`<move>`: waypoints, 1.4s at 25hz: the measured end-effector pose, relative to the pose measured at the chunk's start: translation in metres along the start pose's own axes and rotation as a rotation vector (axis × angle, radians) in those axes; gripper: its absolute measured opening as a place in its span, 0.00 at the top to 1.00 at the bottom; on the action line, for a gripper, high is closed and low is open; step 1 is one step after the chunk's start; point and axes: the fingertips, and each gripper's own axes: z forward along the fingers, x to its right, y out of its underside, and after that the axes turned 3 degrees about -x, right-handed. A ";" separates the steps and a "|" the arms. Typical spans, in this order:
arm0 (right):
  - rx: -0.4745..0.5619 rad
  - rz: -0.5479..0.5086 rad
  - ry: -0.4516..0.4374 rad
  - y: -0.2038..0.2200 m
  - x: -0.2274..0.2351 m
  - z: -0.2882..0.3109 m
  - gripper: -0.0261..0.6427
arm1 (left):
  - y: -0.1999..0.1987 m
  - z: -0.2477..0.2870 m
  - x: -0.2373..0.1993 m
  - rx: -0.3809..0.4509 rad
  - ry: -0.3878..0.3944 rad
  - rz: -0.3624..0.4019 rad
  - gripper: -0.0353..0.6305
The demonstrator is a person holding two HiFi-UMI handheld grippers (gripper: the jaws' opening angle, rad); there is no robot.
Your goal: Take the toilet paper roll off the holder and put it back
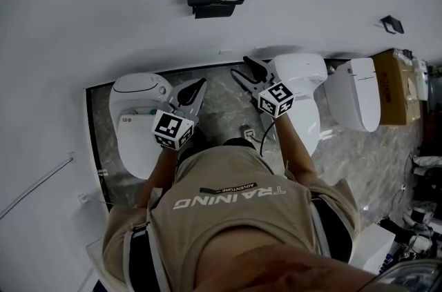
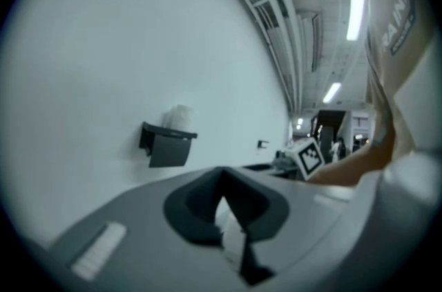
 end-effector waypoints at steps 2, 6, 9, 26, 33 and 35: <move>0.024 0.023 0.031 0.009 -0.011 -0.021 0.89 | 0.003 -0.002 0.009 -0.002 -0.017 0.001 0.95; 0.047 0.008 -0.002 0.017 -0.033 -0.059 0.94 | 0.009 -0.004 0.038 -0.009 -0.054 0.009 0.95; 0.073 0.014 -0.037 0.020 -0.049 -0.098 0.94 | 0.012 -0.009 0.075 -0.013 -0.092 0.034 0.95; 0.128 0.022 -0.039 0.050 -0.112 -0.224 0.94 | 0.038 -0.081 0.212 -0.084 -0.224 0.062 0.95; 0.190 0.015 0.006 0.035 -0.128 -0.237 0.94 | 0.035 -0.105 0.218 -0.065 -0.224 0.075 0.95; 0.208 0.007 0.028 0.028 -0.135 -0.237 0.94 | 0.034 -0.114 0.217 -0.054 -0.223 0.084 0.95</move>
